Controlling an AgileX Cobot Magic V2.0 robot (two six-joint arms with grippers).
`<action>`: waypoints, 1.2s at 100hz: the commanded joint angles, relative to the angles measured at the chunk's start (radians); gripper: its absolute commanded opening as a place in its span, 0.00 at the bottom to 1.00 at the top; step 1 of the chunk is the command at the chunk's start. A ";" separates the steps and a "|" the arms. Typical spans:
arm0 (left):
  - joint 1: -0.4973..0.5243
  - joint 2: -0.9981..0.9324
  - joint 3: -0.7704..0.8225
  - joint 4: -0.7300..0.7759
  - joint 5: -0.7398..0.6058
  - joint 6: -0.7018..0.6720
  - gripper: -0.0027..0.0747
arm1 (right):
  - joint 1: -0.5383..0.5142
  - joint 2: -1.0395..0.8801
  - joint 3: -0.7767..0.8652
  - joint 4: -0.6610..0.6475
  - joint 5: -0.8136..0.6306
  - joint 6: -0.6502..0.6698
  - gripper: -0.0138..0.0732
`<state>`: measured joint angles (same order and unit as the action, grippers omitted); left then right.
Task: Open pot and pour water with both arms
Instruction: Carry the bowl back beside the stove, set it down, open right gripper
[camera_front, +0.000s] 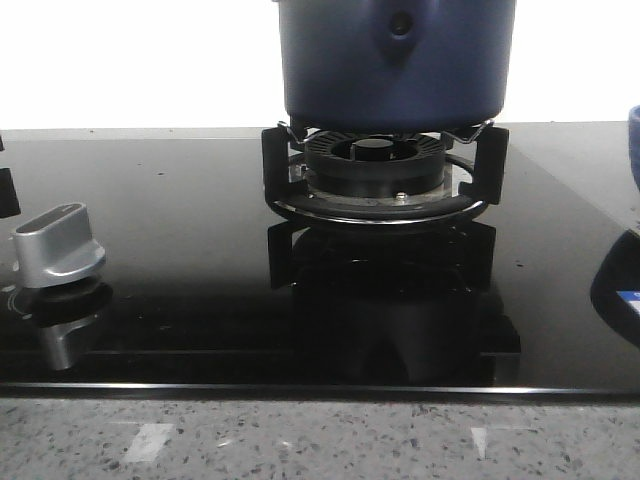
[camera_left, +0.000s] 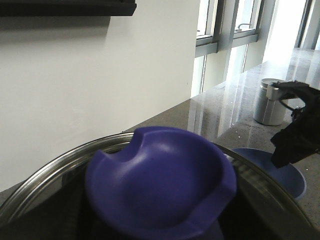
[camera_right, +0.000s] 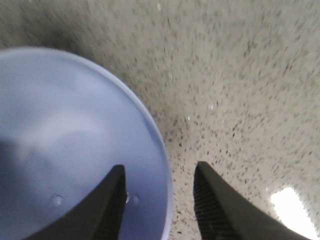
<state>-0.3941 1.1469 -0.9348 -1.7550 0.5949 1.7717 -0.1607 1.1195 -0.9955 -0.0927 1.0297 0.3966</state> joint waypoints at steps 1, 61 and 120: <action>-0.008 0.021 -0.086 -0.118 0.070 0.008 0.44 | -0.008 -0.080 -0.052 -0.034 -0.058 -0.007 0.50; -0.108 0.400 -0.429 -0.059 0.097 0.008 0.44 | 0.017 -0.490 -0.070 0.029 -0.039 -0.088 0.07; -0.108 0.553 -0.475 -0.075 0.097 0.008 0.44 | 0.017 -0.525 -0.032 0.038 -0.056 -0.089 0.07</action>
<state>-0.4955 1.7395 -1.3706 -1.7621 0.6576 1.7807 -0.1457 0.5908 -1.0160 -0.0486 1.0523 0.3210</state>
